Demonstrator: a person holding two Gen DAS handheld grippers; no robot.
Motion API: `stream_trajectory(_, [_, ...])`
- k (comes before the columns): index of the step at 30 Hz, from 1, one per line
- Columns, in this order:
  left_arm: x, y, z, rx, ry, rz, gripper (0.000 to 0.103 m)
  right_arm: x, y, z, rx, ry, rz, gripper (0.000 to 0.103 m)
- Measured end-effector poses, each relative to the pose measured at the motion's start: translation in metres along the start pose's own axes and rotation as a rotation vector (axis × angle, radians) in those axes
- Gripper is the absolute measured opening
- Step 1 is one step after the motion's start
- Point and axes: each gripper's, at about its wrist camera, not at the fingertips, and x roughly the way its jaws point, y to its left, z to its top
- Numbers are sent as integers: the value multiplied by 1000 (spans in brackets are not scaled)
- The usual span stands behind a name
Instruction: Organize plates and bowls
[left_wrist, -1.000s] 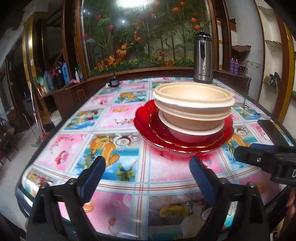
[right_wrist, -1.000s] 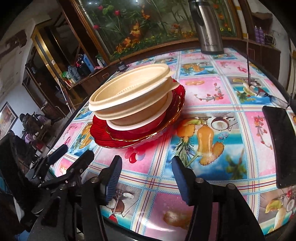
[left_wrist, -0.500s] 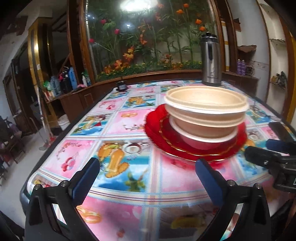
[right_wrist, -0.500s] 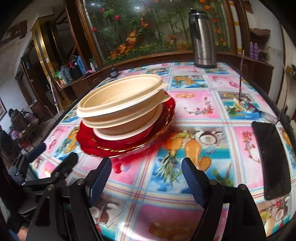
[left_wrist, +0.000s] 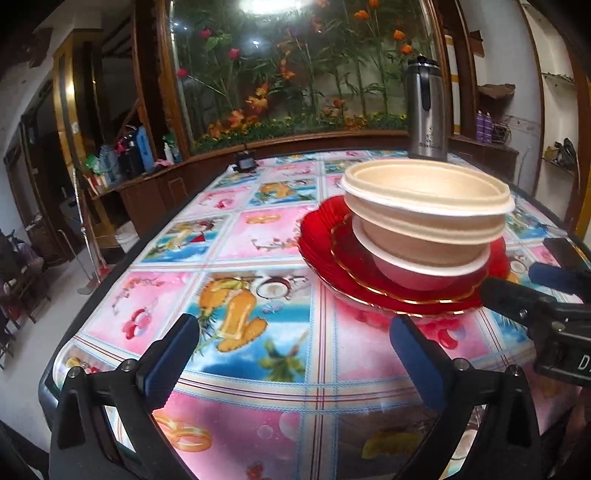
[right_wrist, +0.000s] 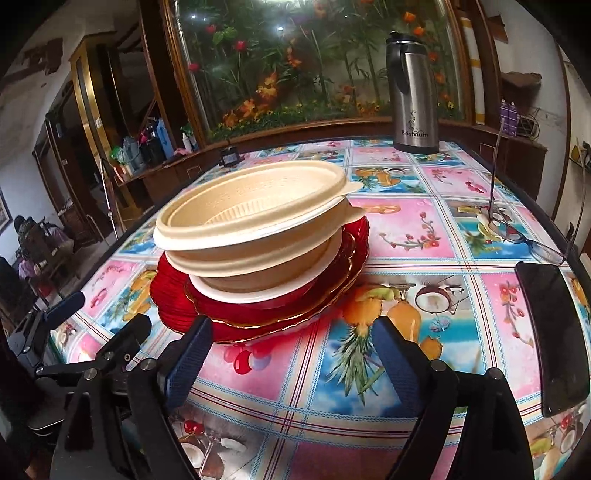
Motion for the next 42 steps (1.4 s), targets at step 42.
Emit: stream_trajectory(42, [5, 1, -1, 31, 37, 26, 103, -9, 4, -4, -14, -41, -17, 91])
